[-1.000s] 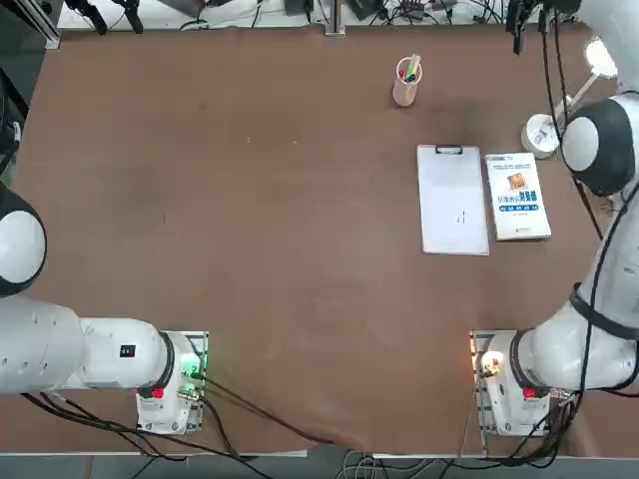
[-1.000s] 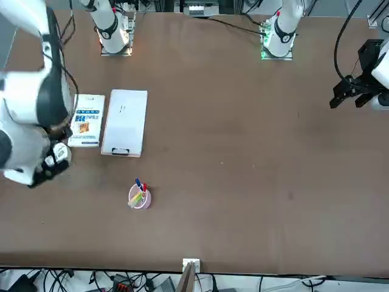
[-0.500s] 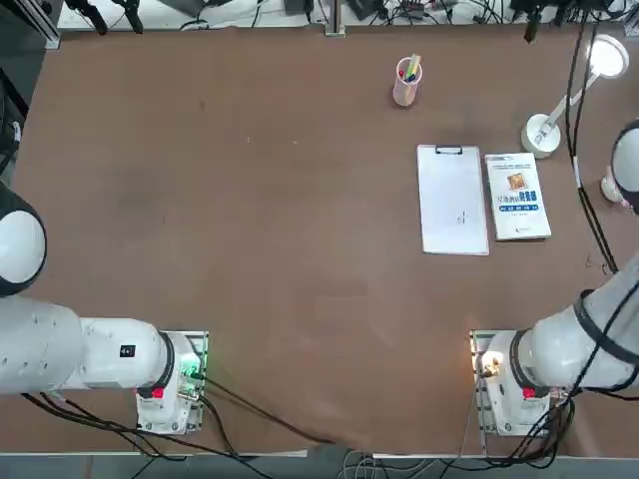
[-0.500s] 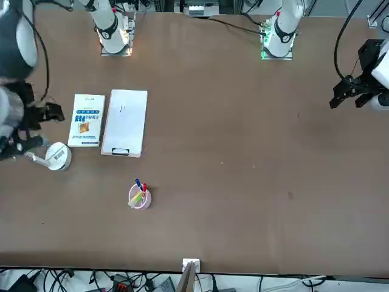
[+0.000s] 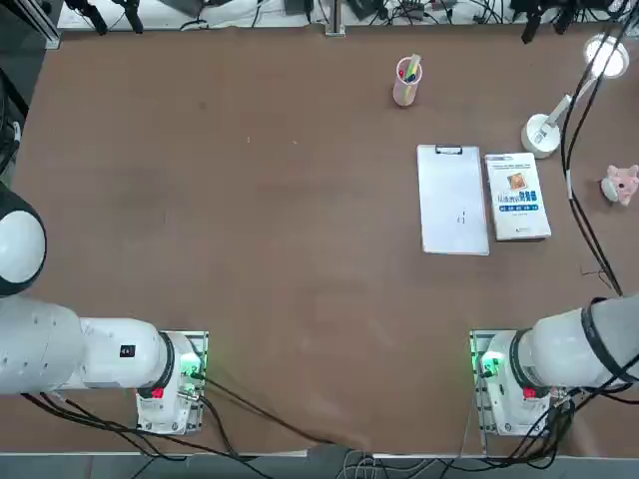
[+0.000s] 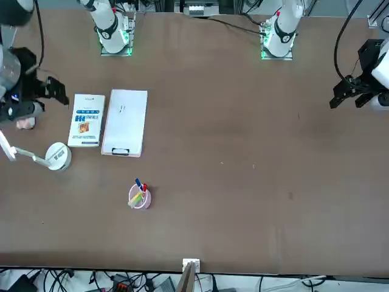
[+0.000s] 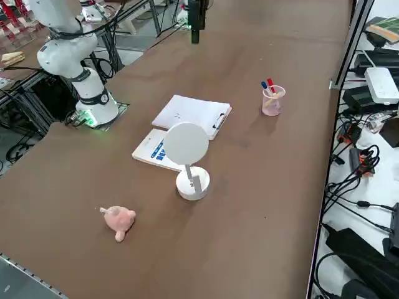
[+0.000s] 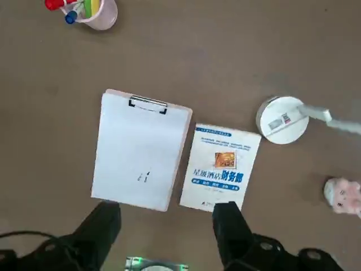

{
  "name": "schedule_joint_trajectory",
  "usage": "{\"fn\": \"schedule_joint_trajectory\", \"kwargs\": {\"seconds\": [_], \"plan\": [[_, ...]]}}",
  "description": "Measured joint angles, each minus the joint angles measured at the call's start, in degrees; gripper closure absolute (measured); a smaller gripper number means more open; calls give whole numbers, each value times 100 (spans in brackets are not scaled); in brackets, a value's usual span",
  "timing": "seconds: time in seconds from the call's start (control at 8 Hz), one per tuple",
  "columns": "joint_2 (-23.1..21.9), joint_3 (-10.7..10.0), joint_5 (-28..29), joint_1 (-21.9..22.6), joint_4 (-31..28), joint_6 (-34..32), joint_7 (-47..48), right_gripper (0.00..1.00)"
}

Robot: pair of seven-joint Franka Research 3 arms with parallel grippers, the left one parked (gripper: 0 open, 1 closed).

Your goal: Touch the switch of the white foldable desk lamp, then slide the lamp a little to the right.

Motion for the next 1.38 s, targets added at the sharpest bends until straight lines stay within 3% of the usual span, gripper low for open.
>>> {"fn": "schedule_joint_trajectory", "kwargs": {"seconds": [0.25,0.62,1.38], "plan": [[-92,30,0,76,-43,205,601,0],[-703,-199,0,146,-673,886,316,0],[-427,-315,146,157,-642,1261,645,0]]}}
